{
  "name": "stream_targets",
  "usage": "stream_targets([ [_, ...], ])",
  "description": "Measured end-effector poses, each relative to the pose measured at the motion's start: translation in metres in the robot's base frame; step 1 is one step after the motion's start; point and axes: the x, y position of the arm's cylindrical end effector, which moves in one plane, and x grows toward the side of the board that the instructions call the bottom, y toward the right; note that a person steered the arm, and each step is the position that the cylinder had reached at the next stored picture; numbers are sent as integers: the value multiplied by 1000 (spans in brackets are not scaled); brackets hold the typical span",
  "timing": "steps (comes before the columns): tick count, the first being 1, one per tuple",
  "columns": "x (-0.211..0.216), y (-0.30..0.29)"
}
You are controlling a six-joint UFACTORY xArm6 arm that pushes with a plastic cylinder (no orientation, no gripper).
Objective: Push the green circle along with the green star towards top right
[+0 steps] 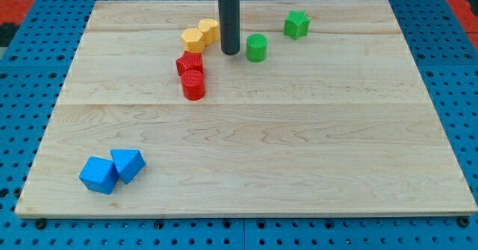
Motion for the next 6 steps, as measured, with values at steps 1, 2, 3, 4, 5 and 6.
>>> stream_targets([
  [1,-6,51],
  [2,-51,83],
  [3,-68,93],
  [4,-27,93],
  [5,-8,93],
  [6,-1,84],
])
